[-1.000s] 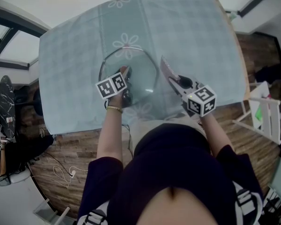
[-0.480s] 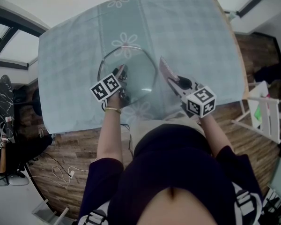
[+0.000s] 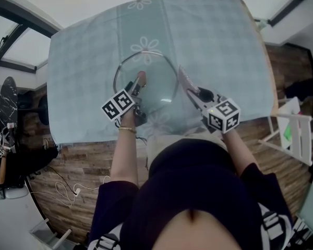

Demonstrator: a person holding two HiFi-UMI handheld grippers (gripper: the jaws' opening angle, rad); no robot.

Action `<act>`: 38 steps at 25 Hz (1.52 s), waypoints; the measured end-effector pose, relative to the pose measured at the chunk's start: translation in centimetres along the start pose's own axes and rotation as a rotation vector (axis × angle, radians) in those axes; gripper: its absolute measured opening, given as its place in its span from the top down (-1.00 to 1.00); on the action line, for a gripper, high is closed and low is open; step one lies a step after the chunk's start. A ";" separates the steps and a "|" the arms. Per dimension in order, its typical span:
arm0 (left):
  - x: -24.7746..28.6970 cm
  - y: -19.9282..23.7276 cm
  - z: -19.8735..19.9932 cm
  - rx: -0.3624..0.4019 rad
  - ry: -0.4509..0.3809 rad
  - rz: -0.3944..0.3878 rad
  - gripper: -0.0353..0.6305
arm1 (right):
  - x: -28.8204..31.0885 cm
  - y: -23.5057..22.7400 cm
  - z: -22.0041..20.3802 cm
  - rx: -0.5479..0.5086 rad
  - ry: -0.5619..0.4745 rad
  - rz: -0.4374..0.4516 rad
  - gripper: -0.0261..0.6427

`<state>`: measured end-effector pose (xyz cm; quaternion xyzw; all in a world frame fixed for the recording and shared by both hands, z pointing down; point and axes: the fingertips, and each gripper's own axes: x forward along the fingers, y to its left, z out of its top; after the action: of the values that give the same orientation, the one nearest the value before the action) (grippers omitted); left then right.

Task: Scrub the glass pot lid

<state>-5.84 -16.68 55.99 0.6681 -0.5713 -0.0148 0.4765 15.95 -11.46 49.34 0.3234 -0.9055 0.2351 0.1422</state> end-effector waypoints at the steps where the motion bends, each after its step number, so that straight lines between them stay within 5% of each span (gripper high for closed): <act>1: -0.4 -0.2 0.0 -0.004 -0.010 -0.006 0.21 | 0.0 0.1 0.0 -0.001 0.000 0.002 0.68; 5: -1.7 -0.9 0.5 0.043 -0.067 0.029 0.38 | 0.5 0.4 0.1 0.010 0.000 0.005 0.68; 18: -6.5 -4.7 -0.4 0.415 -0.105 0.064 0.72 | 2.2 5.2 1.0 0.011 -0.027 -0.013 0.68; 38: -18.3 -3.4 -3.4 0.471 -0.027 -0.052 0.89 | -0.6 16.6 -0.3 0.052 -0.114 -0.160 0.68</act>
<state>-7.72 -0.76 46.01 0.7751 -0.5478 0.0977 0.2993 5.63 0.32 43.80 0.4112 -0.8769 0.2279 0.1003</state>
